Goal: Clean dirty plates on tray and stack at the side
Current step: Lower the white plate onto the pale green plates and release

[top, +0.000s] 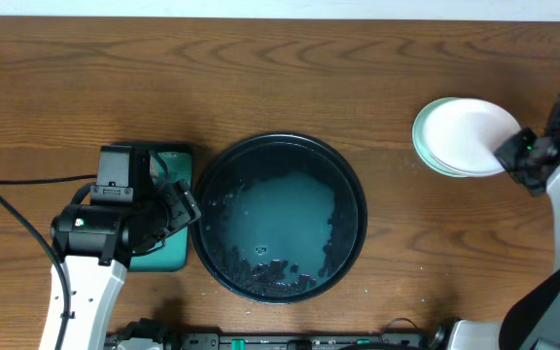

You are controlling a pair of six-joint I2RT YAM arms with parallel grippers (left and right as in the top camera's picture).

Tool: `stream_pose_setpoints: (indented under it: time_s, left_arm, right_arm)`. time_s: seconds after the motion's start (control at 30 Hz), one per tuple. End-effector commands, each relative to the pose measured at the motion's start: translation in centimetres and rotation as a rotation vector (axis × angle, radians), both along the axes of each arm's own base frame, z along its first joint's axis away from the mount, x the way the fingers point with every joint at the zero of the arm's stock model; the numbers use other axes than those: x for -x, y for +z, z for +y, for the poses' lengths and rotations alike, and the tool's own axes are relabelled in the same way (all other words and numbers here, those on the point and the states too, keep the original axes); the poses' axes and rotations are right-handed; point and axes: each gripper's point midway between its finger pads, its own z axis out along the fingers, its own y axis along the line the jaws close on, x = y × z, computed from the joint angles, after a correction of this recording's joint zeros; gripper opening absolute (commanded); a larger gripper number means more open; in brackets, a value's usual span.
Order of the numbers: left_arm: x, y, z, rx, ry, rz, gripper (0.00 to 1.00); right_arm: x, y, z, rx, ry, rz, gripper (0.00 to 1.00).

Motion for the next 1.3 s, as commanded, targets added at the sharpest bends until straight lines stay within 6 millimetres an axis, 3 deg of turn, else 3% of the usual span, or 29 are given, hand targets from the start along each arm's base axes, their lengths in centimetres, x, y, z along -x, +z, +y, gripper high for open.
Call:
stream_pose_setpoints:
  time_s: [0.0,0.27,0.47,0.57,0.77,0.9,1.07,1.2,1.27]
  left_arm:
    - [0.2,-0.5,0.1,-0.009,-0.008,0.010,0.79]
    - [0.1,-0.5,0.1,-0.008,-0.008,0.007,0.80]
    - [0.1,-0.5,0.1,-0.008,-0.008,0.007,0.79]
    - [0.1,-0.5,0.1,-0.008,-0.008,0.007,0.79]
    - [0.1,-0.5,0.1,-0.008,-0.008,0.007,0.79]
    - [0.1,-0.5,0.1,-0.008,-0.008,0.007,0.79]
    - [0.0,-0.5,0.1,-0.008,-0.008,0.003,0.79]
    - [-0.2,-0.5,0.6,-0.045,-0.027,-0.010,0.79]
    - [-0.9,-0.3,1.7,-0.132,-0.058,-0.050,0.79]
  right_arm:
    - [-0.4,-1.3,-0.6,-0.024,0.010,0.003,0.01]
    - [-3.7,-4.1,-0.4,-0.082,0.079,-0.053,0.01]
    - [-3.9,-6.2,-0.5,-0.099,0.076,-0.021,0.05]
    - [-3.9,-6.5,-0.4,-0.103,0.076,-0.014,0.12]
    - [-4.5,-6.2,0.4,-0.134,0.127,-0.048,0.06]
    - [-5.5,-5.4,2.4,-0.185,0.254,-0.102,0.09]
    - [-6.9,-2.8,5.4,-0.138,0.465,-0.164,0.18]
    - [-7.7,0.9,8.4,-0.044,0.627,-0.244,0.21]
    - [-8.0,3.2,10.1,0.001,0.693,-0.298,0.25]
